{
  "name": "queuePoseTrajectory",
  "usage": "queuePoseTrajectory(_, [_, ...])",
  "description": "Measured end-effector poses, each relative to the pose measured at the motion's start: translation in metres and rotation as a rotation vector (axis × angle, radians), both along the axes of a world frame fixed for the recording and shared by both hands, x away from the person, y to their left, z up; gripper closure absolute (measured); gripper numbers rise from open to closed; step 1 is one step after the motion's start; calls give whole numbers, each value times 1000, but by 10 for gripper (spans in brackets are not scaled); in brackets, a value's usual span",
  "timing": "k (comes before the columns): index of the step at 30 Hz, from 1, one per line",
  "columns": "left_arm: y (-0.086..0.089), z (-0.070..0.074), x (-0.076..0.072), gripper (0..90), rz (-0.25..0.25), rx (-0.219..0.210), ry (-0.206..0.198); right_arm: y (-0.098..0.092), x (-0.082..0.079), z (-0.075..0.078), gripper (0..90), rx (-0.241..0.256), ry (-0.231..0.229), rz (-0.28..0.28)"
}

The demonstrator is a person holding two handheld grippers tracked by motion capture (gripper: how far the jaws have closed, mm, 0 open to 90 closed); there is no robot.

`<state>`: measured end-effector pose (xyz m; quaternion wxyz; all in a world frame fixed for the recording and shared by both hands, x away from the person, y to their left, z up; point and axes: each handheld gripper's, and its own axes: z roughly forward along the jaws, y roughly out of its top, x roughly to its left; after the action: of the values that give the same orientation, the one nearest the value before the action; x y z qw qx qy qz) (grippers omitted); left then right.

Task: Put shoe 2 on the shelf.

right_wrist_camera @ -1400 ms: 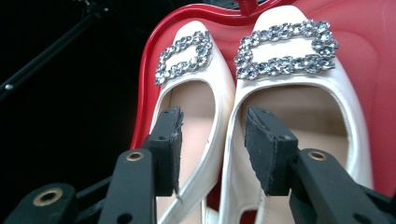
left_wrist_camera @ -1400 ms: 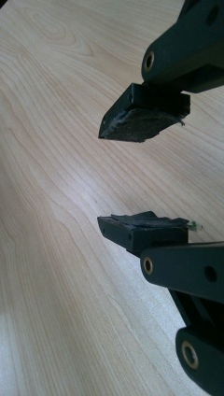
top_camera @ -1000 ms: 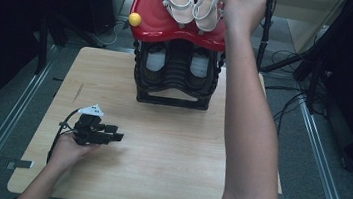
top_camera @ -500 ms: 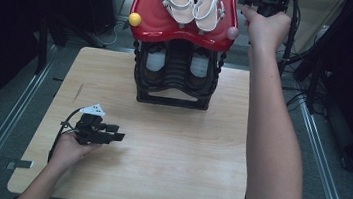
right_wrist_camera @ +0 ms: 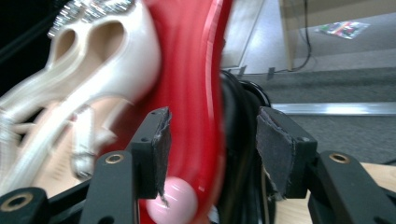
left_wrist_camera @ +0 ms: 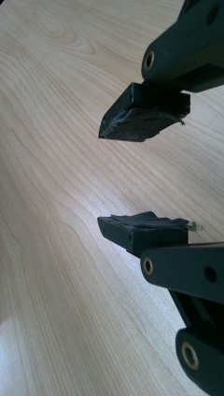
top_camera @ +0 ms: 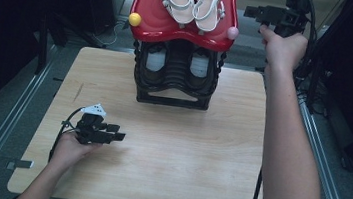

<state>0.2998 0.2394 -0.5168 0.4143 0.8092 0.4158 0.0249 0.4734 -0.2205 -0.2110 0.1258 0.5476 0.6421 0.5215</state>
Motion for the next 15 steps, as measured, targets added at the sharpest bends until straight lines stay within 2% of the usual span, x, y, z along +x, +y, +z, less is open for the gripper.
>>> queuePoseTrajectory(4, [0, 0, 0, 511, -3, 3, 2, -9, -2, -14, 448, -3, 8, 9])
queuePoseTrajectory(9, [1, 1, 0, 511, 1, 6, 1, -19, -8, -31, 439, 27, 12, 25])
queuePoseTrajectory(15, [1, 1, 1, 510, 3, 3, 0, -30, -14, -57, 435, 36, 35, 30])
